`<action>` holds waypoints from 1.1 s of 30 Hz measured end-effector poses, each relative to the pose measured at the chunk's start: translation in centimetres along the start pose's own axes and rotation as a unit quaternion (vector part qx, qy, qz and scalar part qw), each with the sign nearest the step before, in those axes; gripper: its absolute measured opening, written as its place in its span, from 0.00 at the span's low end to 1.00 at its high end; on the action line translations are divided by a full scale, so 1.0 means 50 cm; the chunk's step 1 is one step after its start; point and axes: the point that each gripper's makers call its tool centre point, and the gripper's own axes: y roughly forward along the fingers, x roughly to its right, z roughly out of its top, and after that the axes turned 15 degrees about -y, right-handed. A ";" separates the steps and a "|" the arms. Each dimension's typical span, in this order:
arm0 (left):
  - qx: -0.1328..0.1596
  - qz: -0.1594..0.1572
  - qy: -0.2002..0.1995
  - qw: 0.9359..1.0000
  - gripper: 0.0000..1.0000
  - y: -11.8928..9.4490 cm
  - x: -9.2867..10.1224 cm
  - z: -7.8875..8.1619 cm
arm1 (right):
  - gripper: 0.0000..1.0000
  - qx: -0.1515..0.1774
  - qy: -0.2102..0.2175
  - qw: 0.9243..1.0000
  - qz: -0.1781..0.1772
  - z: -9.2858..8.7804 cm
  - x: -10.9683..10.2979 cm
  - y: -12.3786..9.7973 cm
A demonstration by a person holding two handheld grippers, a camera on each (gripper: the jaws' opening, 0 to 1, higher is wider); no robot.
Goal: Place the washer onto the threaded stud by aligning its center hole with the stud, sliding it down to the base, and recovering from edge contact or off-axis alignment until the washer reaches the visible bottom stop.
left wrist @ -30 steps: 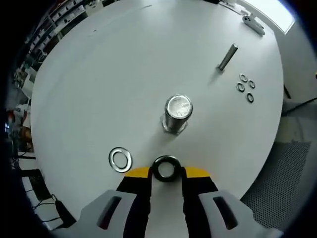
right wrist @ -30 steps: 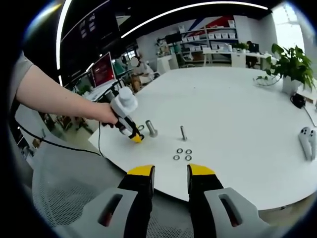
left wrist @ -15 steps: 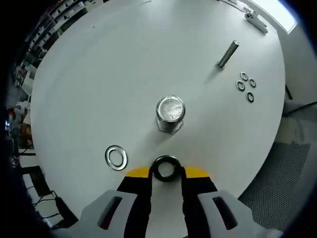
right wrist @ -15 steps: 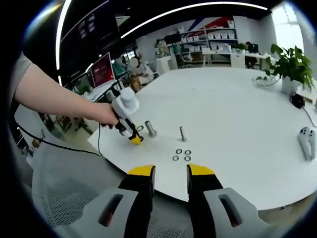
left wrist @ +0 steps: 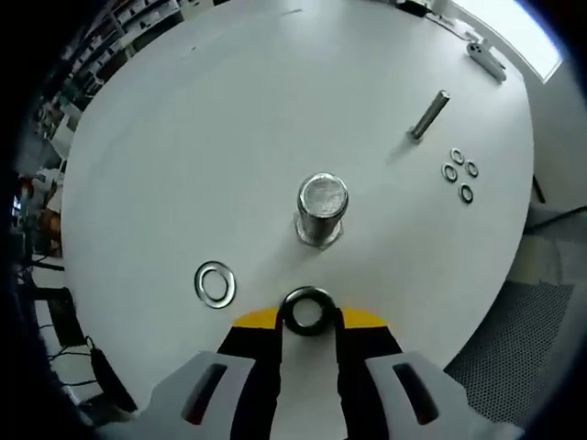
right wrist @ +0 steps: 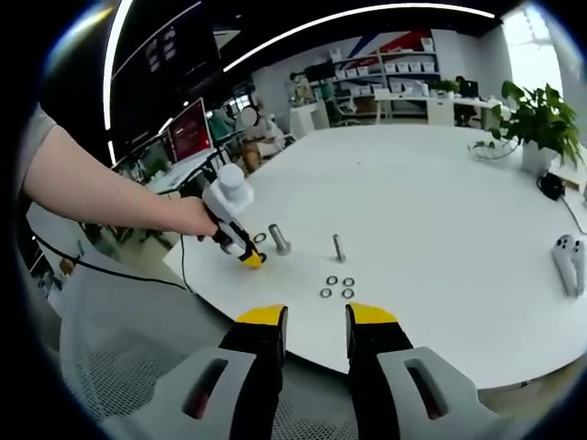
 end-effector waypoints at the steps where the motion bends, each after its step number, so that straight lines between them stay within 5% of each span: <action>1: 0.000 0.001 0.000 1.000 0.20 0.000 0.000 0.000 | 0.28 0.000 0.000 1.000 0.000 0.000 0.000 0.000; 20: -0.005 -0.001 0.032 0.999 0.19 -0.003 -0.006 -0.012 | 0.28 0.002 0.003 1.000 -0.001 0.001 0.002 -0.001; 33: 0.016 -0.010 0.022 1.000 0.19 -0.027 -0.015 0.003 | 0.28 0.001 0.003 1.000 -0.001 0.001 0.003 0.000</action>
